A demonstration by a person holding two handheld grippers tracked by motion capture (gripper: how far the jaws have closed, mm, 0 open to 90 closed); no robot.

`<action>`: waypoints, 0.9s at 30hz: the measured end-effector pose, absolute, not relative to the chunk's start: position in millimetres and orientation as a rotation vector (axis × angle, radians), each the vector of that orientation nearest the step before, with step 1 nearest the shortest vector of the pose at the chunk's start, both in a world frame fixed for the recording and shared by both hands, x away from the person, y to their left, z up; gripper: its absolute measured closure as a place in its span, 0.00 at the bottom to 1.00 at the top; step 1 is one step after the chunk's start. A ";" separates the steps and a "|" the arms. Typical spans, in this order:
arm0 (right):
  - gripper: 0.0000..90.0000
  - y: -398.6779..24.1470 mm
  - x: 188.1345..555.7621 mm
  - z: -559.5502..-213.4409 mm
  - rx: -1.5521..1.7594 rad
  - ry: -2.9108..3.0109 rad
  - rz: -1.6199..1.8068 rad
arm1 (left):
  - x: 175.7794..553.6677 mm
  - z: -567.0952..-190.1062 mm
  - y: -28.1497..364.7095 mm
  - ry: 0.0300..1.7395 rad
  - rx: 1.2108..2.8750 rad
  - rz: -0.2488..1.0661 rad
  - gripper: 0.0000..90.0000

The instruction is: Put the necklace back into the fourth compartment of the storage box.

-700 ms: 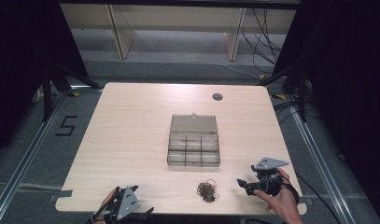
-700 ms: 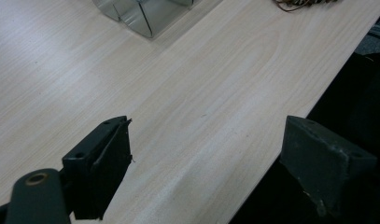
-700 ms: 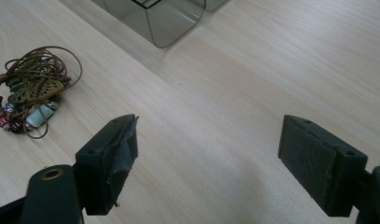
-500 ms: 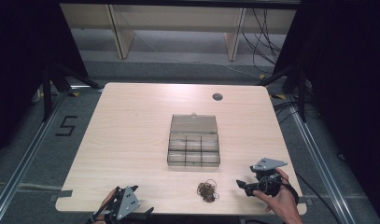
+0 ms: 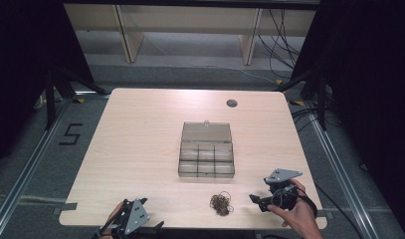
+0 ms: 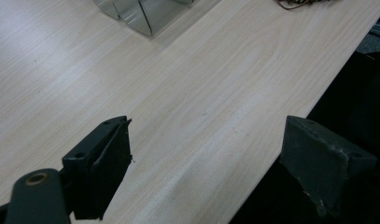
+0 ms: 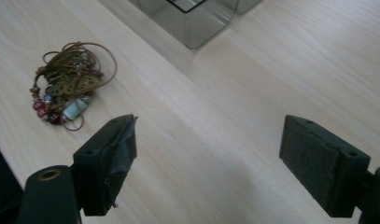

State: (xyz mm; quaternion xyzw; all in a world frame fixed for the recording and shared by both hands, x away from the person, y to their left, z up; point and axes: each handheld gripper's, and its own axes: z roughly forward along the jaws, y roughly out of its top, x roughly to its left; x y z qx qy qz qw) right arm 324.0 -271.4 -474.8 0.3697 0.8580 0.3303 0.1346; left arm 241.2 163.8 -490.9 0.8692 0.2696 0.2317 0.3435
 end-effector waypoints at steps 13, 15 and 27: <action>0.20 -235.6 319.2 -452.7 0.859 2.636 0.873 | 241.1 -492.3 162.9 0.715 2.252 0.592 0.17; 0.20 -226.8 318.3 -449.8 0.839 2.673 0.856 | 240.6 -492.2 162.7 0.715 2.253 0.592 0.17; 0.19 -190.5 316.7 -450.0 0.742 2.770 0.752 | 240.7 -492.7 162.5 0.717 2.253 0.588 0.17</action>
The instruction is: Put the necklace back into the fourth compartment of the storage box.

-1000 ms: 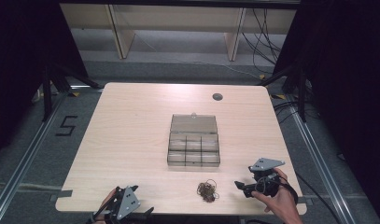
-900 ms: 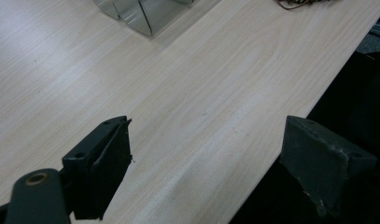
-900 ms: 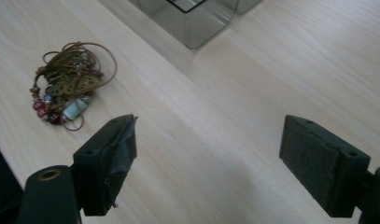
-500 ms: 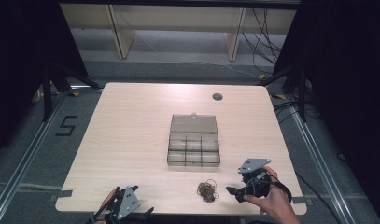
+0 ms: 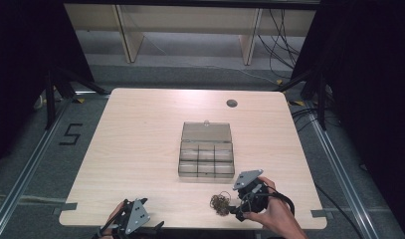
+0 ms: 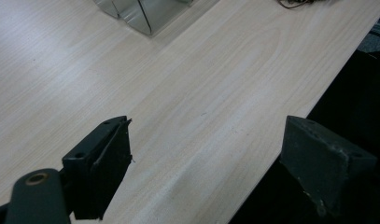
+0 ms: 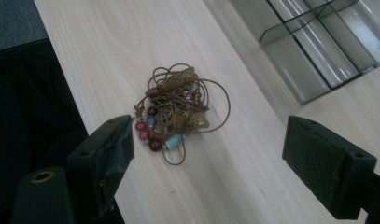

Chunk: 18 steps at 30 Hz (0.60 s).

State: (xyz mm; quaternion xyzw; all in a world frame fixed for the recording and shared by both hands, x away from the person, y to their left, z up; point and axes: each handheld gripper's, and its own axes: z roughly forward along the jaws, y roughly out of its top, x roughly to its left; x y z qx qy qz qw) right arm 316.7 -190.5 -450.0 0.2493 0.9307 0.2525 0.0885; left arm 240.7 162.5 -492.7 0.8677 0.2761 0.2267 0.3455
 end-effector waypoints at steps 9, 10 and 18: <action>0.18 -171.9 322.3 -459.5 0.649 2.818 0.677 | 241.2 -492.4 163.0 0.710 2.257 0.596 0.17; 0.18 -168.9 322.6 -461.0 0.663 2.820 0.669 | 241.1 -492.7 162.8 0.714 2.255 0.594 0.17; 0.18 -156.7 328.1 -471.6 0.625 2.867 0.619 | 240.6 -494.5 161.7 0.737 2.237 0.605 0.17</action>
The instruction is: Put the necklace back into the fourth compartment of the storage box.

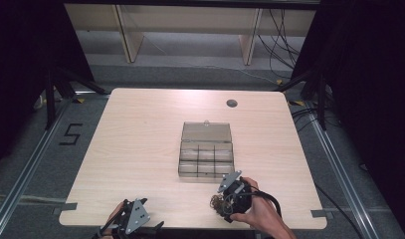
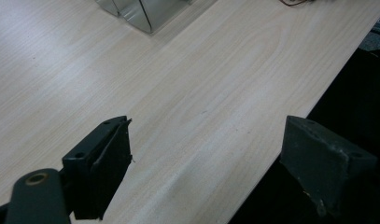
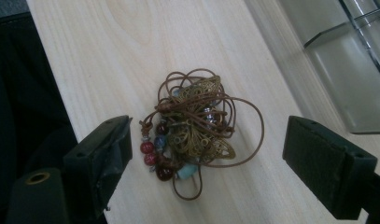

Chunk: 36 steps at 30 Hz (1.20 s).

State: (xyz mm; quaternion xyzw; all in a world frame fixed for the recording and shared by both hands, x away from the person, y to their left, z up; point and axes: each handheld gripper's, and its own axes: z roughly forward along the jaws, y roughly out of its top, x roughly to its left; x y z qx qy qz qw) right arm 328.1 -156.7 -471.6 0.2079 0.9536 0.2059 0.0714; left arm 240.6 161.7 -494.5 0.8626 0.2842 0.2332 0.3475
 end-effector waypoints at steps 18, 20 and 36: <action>0.27 -139.3 332.1 -486.2 0.578 2.930 0.549 | 240.5 -492.7 163.0 0.720 2.253 0.595 0.17; 0.30 -139.1 332.7 -487.2 0.565 2.934 0.545 | 240.9 -491.8 163.4 0.707 2.257 0.605 0.17; 0.56 -138.8 333.0 -484.7 0.573 2.961 0.550 | 240.1 -492.5 162.6 0.715 2.253 0.594 0.17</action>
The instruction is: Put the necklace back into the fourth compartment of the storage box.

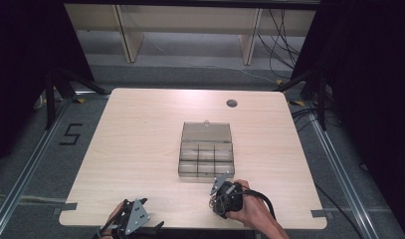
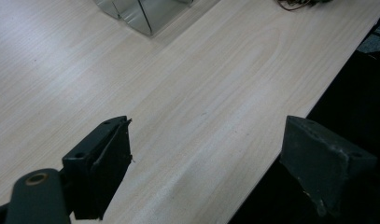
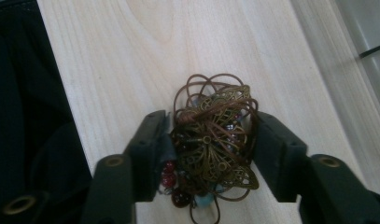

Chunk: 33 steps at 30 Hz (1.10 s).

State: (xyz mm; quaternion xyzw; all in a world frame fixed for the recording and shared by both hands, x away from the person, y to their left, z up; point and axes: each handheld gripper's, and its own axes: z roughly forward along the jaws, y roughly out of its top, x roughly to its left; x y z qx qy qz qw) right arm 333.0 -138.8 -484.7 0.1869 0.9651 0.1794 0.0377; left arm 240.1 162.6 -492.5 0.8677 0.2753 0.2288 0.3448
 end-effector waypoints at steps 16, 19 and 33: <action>0.67 -137.8 335.6 -470.4 0.558 2.958 0.588 | 240.4 -492.3 162.8 0.713 2.255 0.598 0.17; 0.67 -138.0 336.1 -465.0 0.556 2.957 0.607 | 240.9 -491.9 163.2 0.707 2.256 0.604 0.17; 0.67 -131.9 344.4 -431.0 0.530 2.964 0.620 | 240.9 -491.1 163.9 0.705 2.260 0.603 0.17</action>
